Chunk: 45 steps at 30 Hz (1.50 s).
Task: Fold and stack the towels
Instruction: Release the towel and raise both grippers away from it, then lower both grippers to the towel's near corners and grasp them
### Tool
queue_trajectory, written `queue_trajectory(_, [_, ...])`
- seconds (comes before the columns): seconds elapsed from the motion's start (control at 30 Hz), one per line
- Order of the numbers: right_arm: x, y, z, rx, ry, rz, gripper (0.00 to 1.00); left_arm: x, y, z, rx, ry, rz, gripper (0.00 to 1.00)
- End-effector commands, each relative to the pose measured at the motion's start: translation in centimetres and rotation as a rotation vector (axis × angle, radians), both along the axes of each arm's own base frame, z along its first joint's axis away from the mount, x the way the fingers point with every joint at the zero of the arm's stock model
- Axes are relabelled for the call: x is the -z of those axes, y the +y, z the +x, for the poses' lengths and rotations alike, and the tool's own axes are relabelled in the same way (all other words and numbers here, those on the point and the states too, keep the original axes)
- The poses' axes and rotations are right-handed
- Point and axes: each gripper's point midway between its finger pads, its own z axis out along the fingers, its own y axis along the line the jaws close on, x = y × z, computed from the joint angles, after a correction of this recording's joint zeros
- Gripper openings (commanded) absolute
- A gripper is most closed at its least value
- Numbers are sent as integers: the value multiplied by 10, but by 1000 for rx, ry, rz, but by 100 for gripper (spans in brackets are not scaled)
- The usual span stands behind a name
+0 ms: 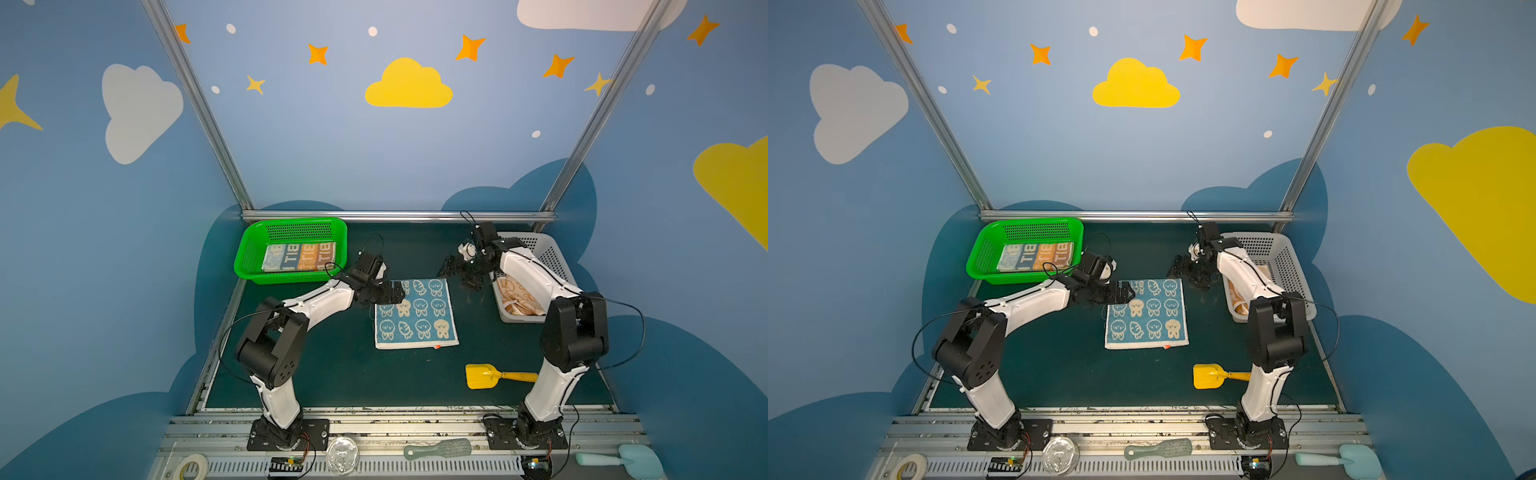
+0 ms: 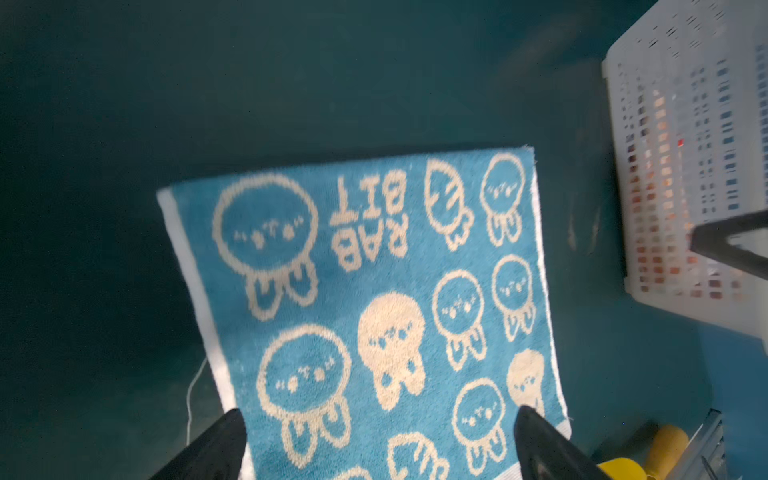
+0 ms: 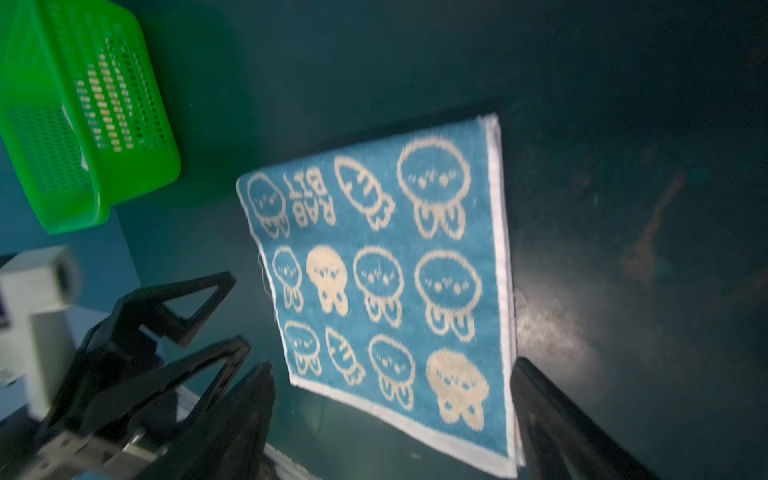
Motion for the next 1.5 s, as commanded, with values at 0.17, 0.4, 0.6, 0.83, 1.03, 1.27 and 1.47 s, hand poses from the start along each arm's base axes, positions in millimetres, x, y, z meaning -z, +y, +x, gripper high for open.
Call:
queue_trajectory(0.17, [51,-18,28,-74,79,-172,80,-3,13,35,32,38,-19,100])
queue_trajectory(0.4, [80,-27,47,-91,124,-237,70,7,15,43,34,61,-14,100])
queue_trajectory(0.6, [91,-23,52,-105,136,-230,61,16,18,41,32,80,-10,100])
queue_trajectory(0.83, [104,-13,55,-124,154,-207,54,19,17,42,31,92,-20,100])
queue_trajectory(1.03, [115,-7,58,-136,169,-215,52,20,19,40,27,95,-21,100])
queue_trajectory(1.27, [122,-2,57,-148,184,-219,42,22,21,40,21,97,-23,100])
queue_trajectory(1.47, [127,2,53,-153,200,-207,24,24,23,41,17,102,-20,100])
